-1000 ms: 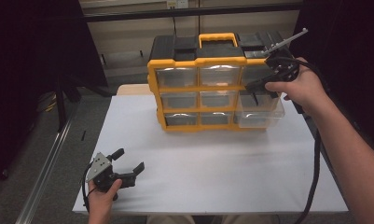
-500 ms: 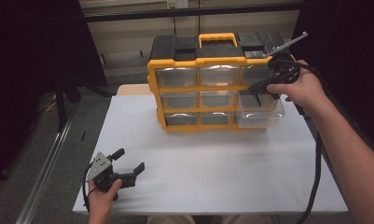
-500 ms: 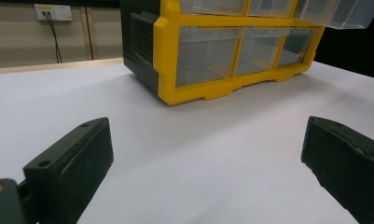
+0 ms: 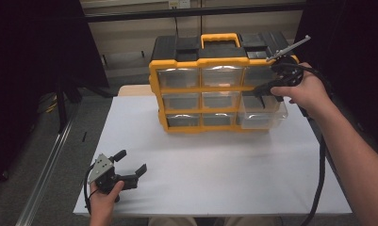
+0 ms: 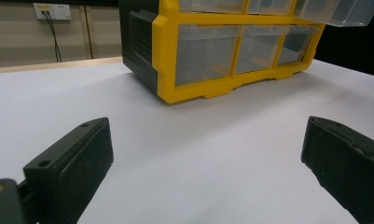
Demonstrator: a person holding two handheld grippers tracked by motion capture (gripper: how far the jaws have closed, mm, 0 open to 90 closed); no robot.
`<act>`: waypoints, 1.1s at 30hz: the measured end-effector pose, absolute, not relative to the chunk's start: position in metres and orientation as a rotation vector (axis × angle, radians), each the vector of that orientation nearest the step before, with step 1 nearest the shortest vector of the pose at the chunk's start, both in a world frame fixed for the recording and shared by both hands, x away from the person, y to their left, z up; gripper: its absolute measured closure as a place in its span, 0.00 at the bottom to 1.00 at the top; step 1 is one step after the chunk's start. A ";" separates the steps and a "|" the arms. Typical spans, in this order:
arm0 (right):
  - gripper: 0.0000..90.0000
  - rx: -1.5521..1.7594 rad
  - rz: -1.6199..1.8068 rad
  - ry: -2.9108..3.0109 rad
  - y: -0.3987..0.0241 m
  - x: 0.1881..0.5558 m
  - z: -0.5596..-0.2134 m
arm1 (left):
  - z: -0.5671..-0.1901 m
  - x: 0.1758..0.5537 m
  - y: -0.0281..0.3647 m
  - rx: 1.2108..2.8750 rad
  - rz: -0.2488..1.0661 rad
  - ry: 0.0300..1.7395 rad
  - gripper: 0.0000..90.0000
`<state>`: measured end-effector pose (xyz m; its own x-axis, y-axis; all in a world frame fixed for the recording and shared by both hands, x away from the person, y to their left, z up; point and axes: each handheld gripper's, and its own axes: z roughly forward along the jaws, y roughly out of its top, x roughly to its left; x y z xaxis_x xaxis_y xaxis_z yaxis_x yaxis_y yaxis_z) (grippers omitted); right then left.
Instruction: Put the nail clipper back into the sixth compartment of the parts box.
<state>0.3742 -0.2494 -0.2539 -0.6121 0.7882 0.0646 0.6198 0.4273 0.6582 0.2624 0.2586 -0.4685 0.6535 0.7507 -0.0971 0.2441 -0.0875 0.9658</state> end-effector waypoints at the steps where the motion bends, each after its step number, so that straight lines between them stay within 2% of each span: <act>1: 0.89 1.228 0.954 2.438 -0.250 0.375 -0.254 | -0.469 0.262 0.258 1.645 0.514 0.828 0.02; 33: 0.89 1.250 0.992 2.431 -0.264 0.375 -0.282 | -0.469 0.263 0.258 1.653 0.513 0.826 0.02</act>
<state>0.3753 -0.2640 -0.2818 -0.6080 0.7881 0.0955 0.6300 0.4058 0.6622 0.2626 0.2584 -0.4690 0.6559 0.7487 -0.0964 0.2457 -0.0910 0.9651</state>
